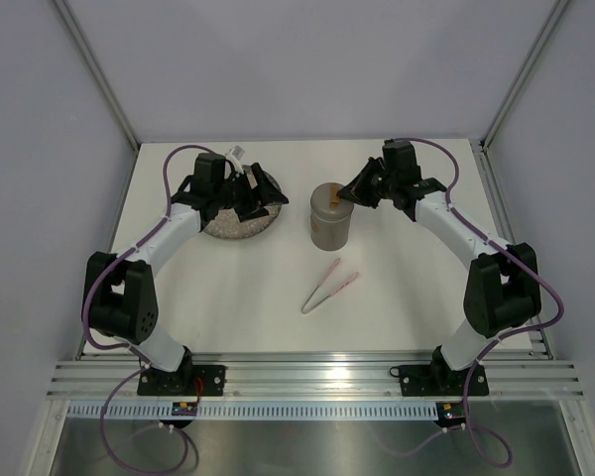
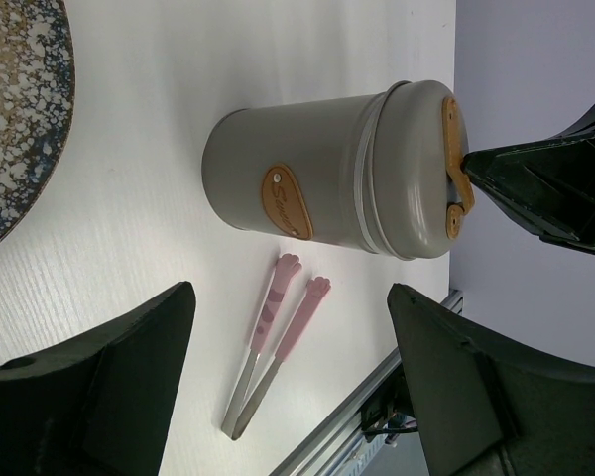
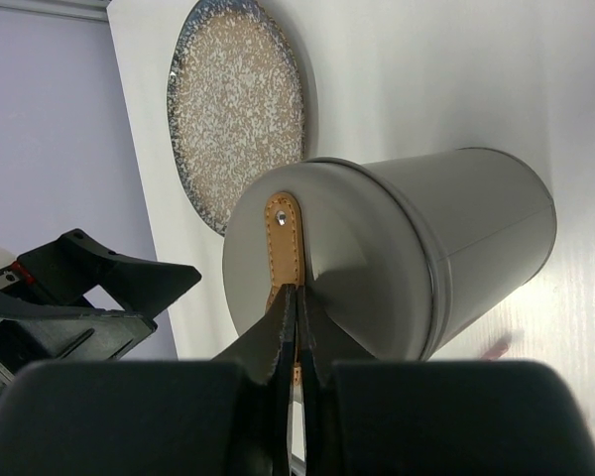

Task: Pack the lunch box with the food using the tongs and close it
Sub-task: Close the box lid on the packing box.

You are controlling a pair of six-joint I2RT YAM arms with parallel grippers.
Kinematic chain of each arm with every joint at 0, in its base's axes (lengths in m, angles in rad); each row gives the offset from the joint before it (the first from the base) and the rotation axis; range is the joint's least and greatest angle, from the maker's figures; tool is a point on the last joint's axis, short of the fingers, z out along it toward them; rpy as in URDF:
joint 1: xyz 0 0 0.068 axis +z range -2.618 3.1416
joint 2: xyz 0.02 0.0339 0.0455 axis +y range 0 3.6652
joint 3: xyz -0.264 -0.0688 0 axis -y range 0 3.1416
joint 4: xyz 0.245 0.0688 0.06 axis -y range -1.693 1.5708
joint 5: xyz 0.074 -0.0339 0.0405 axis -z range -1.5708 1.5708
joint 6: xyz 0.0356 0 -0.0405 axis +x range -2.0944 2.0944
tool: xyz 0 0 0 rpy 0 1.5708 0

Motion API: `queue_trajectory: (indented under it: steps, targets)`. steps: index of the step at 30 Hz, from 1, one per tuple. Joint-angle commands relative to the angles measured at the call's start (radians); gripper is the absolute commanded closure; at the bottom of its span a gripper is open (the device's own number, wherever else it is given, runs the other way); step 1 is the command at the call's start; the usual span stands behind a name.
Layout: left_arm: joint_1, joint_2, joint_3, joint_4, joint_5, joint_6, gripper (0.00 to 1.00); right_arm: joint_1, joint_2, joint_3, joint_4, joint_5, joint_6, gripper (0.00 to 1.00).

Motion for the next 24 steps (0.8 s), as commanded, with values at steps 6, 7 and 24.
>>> queue_trajectory:
  steps: [6, 7, 24]
  targets:
    - [0.004, -0.041, -0.003, 0.042, 0.006, 0.009, 0.18, 0.026, -0.032, 0.038, -0.003, -0.018, -0.028, 0.92]
    - [0.004, -0.041, -0.003, 0.042, 0.006, 0.009, 0.18, 0.028, -0.034, 0.040, -0.007, -0.014, -0.029, 0.92]
    - [0.004, -0.036, 0.001, 0.042, 0.009, 0.008, 0.18, 0.035, -0.046, 0.041, -0.023, -0.013, -0.044, 0.77]
